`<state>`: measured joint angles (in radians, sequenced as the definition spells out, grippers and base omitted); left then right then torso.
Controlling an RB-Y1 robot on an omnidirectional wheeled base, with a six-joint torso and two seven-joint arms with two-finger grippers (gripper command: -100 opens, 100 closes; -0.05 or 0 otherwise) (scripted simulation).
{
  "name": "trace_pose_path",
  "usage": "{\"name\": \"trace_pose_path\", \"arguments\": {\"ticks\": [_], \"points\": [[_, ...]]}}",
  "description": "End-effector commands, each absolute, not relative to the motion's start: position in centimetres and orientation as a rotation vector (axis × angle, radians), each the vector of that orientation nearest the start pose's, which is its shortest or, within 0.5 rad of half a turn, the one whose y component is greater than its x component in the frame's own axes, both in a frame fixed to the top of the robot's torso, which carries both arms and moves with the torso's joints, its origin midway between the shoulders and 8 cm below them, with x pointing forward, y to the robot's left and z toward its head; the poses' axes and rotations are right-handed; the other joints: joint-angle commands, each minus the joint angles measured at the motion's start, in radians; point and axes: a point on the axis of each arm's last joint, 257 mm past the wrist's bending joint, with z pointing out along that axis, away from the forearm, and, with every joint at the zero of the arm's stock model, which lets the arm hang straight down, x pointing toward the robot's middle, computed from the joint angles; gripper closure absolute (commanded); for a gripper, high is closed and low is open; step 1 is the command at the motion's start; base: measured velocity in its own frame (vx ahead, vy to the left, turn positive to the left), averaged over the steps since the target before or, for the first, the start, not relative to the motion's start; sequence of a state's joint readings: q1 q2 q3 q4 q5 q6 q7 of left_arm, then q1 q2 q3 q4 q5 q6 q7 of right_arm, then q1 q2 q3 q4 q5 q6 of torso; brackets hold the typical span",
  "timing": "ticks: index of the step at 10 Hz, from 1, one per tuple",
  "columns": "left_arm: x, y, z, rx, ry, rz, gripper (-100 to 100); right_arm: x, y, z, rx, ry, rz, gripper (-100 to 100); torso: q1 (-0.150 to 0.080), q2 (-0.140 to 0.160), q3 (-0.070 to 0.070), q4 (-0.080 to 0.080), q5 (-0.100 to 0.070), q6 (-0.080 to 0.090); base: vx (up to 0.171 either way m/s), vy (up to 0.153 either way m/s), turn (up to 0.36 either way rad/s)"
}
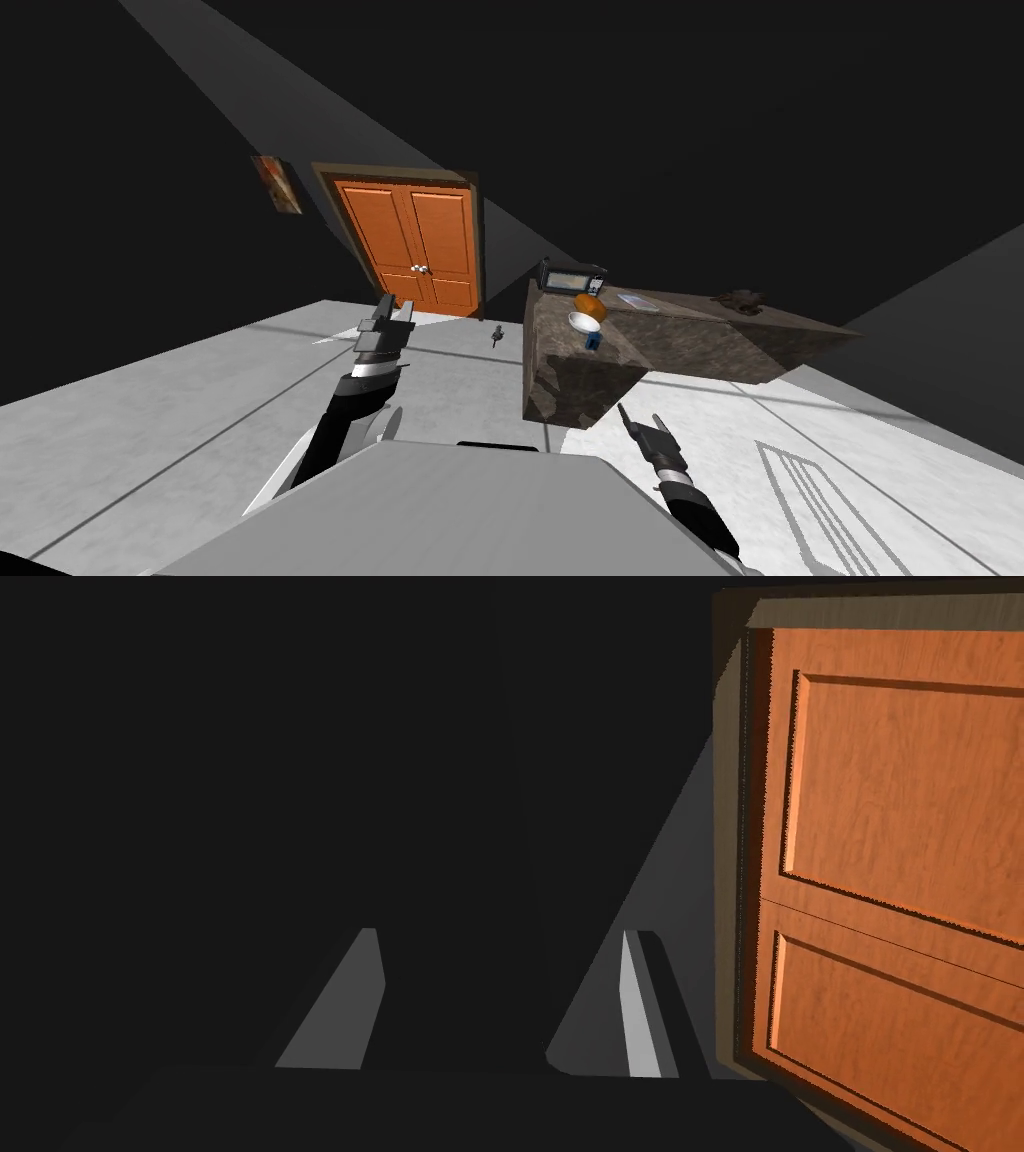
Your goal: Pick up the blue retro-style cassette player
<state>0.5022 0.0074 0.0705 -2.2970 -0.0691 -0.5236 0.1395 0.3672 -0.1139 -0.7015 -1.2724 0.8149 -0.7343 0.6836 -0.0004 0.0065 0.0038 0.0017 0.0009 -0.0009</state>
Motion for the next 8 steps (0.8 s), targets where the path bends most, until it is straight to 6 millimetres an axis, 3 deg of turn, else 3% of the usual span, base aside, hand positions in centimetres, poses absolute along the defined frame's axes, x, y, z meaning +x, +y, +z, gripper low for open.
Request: {"name": "trace_pose_path", "arguments": {"ticks": [1,4,6,8], "points": [[33.4,29.1,3.6,-0.620,0.598,-1.327,0,29.5,-51.9,-34.9,0.127,1.674,-0.302,-100,0.000,0.000,0.000,0.000,0.000,0.000,-0.100,-0.072,0.237],[33.4,29.1,3.6,-0.620,0.599,-1.327,0,29.6,-53.3,-34.3,0.078,1.684,-0.382,-100,-0.001,-0.010,-0.005,-0.002,0.000,-0.001,0.021,-0.047,0.320],[33.4,29.1,3.6,-0.620,0.599,-1.327,0,30.2,-54.4,-33.5,0.049,1.680,-0.432,-100,-0.001,-0.017,-0.009,-0.003,0.000,-0.001,0.140,-0.047,0.340],[33.4,29.1,3.6,-0.620,0.599,-1.326,0,30.7,-54.8,-32.9,0.036,1.670,-0.452,-100,-0.004,-0.021,-0.012,-0.004,-0.001,0.000,0.157,-0.097,0.164]]}}
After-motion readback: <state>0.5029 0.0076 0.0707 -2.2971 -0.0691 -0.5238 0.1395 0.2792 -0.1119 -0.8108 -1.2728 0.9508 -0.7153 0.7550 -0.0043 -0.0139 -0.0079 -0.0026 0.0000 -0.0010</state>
